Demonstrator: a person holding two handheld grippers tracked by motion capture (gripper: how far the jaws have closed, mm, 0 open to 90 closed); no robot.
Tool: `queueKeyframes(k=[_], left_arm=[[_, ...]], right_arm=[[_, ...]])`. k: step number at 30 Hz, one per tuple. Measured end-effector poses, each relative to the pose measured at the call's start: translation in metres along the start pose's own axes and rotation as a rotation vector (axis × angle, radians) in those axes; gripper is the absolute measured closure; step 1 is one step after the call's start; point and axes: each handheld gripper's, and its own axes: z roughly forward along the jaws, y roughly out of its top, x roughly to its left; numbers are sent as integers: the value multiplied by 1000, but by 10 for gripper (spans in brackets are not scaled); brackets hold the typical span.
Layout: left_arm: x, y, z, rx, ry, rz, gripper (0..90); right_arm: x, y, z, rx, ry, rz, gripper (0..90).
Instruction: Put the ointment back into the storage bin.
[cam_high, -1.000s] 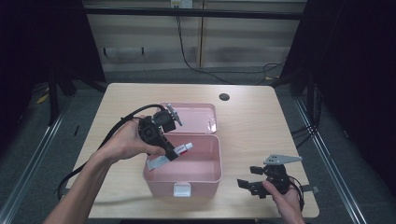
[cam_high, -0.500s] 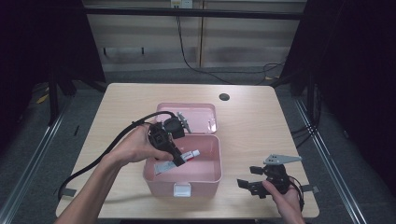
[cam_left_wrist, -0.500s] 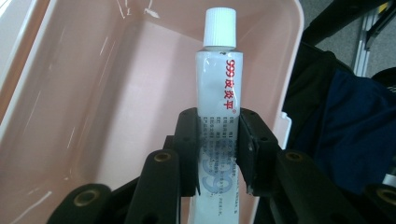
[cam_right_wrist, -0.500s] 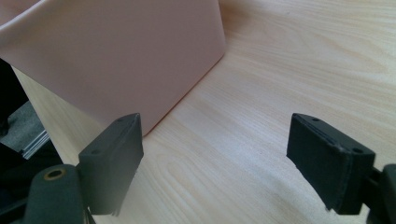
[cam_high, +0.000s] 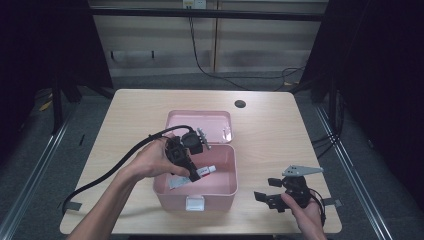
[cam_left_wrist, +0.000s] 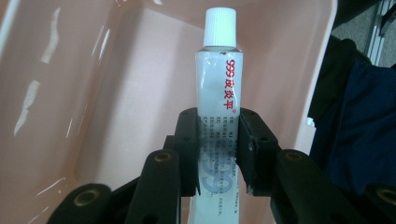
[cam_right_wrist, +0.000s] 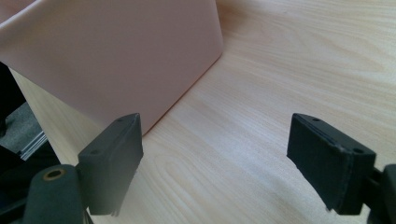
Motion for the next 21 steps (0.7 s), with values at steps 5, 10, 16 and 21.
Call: queueKeyframes(k=[5,10,16,21], left_arm=[[-1,0,6,-3,-4,4,710],[-3,1,12,16,0,13,710],[-2,2,20,30,-15,24,710],[0,2,26,41,-30,16,710]], right_arm=[[0,0,0,0,-1,-1,178],[0,0,0,4,-2,3,178],[0,0,0,4,-1,0,178],[0,0,0,3,1,-1,178]])
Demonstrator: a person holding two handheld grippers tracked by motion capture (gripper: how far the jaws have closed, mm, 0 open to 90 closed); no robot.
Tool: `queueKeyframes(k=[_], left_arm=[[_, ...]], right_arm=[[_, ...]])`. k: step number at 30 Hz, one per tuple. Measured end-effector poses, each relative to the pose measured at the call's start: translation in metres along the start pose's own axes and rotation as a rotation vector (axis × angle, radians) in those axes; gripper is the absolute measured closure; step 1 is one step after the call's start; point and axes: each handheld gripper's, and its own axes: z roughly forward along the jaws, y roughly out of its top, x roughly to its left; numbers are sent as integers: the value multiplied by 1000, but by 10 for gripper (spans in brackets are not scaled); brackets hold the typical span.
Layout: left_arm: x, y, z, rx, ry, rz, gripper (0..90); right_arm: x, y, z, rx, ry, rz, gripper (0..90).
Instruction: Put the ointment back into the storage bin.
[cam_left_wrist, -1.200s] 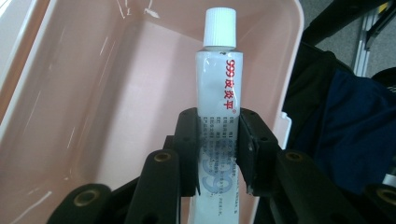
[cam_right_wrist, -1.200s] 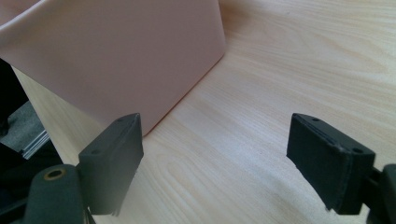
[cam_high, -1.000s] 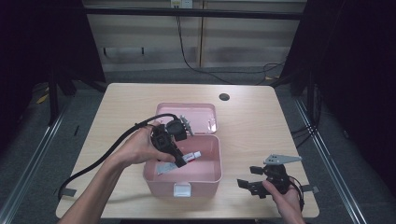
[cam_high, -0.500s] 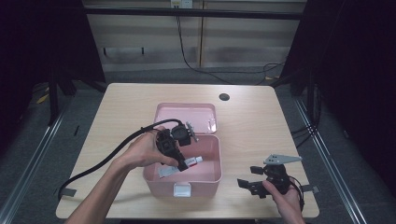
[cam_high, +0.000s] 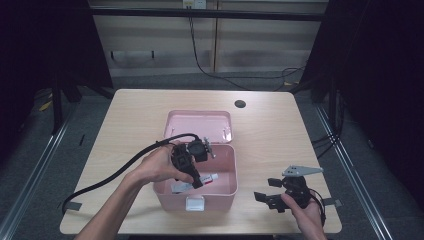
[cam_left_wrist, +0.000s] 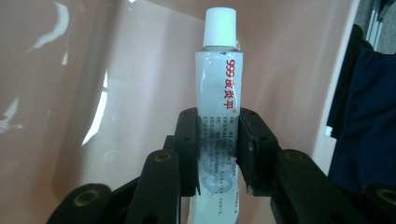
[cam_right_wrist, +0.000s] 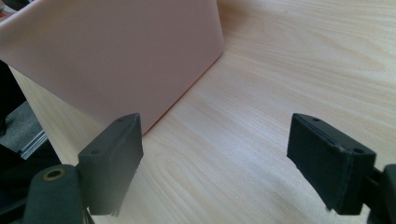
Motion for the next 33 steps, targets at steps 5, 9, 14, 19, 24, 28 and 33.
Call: queueKeyframes(k=[5,9,14,19,24,28,33], left_arm=[[0,2,7,12,-15,3,710],[1,3,13,21,-23,10,710],[3,5,23,32,-45,18,710],[5,6,28,39,-61,19,709],[7,6,33,39,-76,26,709],[14,1,40,43,-91,10,709],[12,3,45,49,-97,11,709]], right_arm=[[0,0,0,4,-1,4,178],[0,0,0,4,-1,4,178],[0,0,0,4,0,4,178],[0,0,0,2,-1,2,178],[0,0,0,3,-1,-3,178],[0,0,0,4,-2,-3,178],[0,0,0,6,-2,5,178]])
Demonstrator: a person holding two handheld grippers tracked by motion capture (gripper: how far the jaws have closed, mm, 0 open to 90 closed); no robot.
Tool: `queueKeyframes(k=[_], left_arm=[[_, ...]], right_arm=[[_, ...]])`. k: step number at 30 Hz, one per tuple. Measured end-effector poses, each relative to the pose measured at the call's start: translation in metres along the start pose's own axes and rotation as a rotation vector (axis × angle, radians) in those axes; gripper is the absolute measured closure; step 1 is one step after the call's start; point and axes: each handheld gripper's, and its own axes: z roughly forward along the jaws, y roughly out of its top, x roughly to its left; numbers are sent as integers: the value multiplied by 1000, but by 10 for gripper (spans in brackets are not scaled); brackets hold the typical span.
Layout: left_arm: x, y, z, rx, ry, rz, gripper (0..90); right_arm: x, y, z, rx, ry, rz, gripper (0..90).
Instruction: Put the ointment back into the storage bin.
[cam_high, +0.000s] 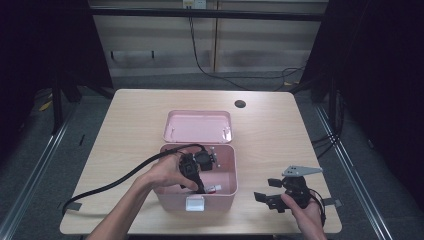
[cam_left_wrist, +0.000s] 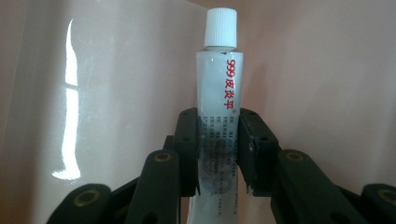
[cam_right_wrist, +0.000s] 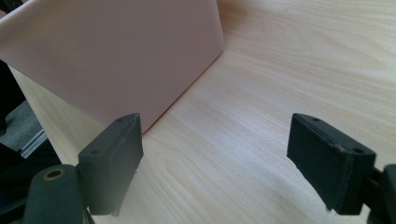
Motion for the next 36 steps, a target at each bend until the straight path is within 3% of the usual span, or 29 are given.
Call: queueKeyframes(k=[15,18,23,36], left_arm=[[8,3,16,29,-38,-7,707],[10,3,19,31,-39,-18,708],[11,5,24,67,-34,3,708],[12,8,35,86,-53,-10,705]], right_arm=[[0,0,0,3,0,1,178],[0,0,0,3,1,0,178],[0,0,0,6,2,-1,178],[0,0,1,8,2,-2,179]])
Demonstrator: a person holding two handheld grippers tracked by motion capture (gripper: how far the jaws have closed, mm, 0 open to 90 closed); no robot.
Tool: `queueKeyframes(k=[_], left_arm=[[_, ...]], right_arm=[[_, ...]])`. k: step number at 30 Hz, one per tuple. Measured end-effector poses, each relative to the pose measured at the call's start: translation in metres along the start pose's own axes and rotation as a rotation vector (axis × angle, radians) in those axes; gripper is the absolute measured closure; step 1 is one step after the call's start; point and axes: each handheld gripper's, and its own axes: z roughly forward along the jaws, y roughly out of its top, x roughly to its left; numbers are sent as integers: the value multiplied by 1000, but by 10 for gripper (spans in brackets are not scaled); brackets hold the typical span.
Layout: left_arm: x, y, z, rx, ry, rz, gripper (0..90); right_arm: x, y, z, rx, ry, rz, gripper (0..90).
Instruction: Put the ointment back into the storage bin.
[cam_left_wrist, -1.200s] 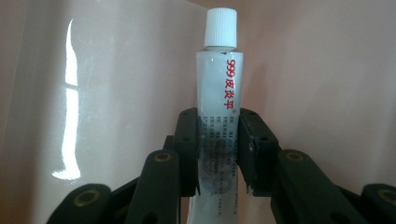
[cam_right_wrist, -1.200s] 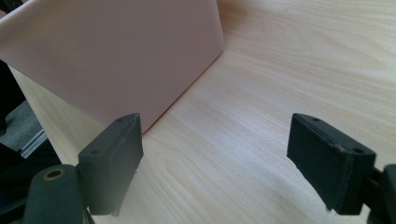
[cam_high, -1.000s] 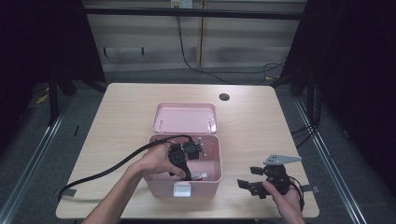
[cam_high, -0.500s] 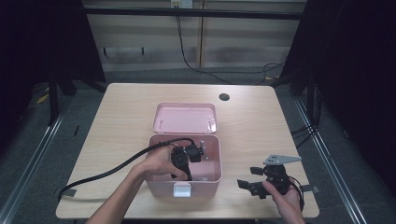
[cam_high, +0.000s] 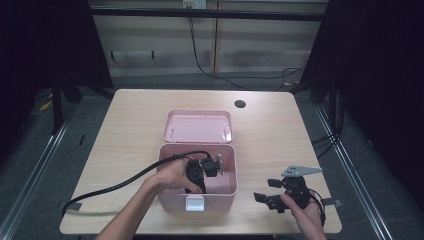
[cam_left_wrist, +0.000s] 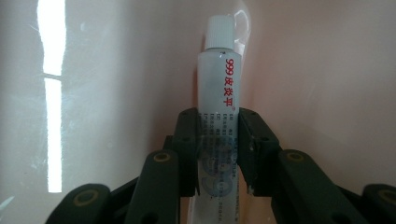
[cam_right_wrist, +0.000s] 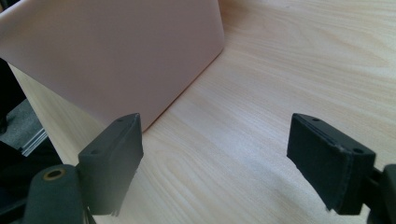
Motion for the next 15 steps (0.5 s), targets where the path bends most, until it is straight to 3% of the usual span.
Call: queueKeyframes(k=[9,15], left_arm=[[2,0,-1,2,-19,-9,716],[1,-1,-1,-1,-1,-22,689]], right_arm=[[0,0,0,0,-4,-1,179],[0,0,0,2,-4,1,180]])
